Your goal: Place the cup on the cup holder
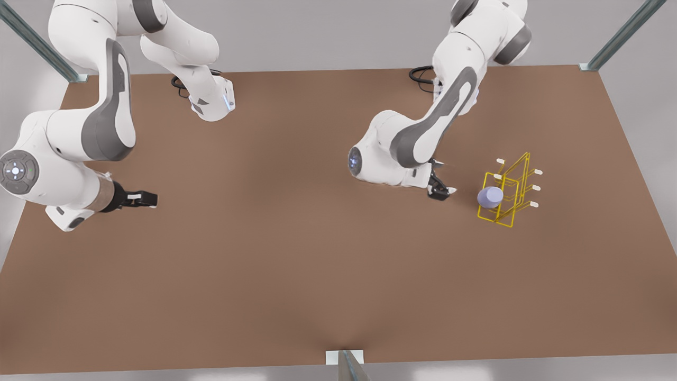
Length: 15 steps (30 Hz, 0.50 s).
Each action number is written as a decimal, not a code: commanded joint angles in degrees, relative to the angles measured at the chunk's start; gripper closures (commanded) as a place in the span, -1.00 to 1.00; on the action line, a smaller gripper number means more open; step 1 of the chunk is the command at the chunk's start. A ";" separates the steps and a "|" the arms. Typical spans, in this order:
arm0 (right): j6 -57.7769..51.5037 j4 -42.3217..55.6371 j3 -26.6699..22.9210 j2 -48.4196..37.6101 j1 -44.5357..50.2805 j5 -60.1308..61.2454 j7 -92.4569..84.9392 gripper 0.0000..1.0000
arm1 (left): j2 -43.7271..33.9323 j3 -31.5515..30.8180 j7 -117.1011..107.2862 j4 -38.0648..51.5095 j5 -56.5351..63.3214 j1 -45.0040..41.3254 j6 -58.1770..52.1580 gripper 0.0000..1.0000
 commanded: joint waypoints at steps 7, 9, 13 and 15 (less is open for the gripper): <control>2.75 0.15 -0.04 0.24 -0.83 1.15 -8.11 -1.00 | -7.40 1.21 138.02 9.39 -31.55 21.59 12.10 -1.00; 2.67 0.32 -0.04 0.33 -0.83 1.15 -8.11 -1.00 | -12.88 2.78 137.15 -2.33 -35.30 23.88 22.40 -1.00; 2.49 0.24 -0.04 0.33 -0.66 1.15 -8.11 -1.00 | -13.12 22.65 153.23 -4.60 -47.45 17.20 27.93 -1.00; 2.67 0.06 -0.04 0.42 -0.57 1.32 -8.11 -1.00 | -10.66 22.65 153.49 -0.64 -47.45 17.20 27.05 -1.00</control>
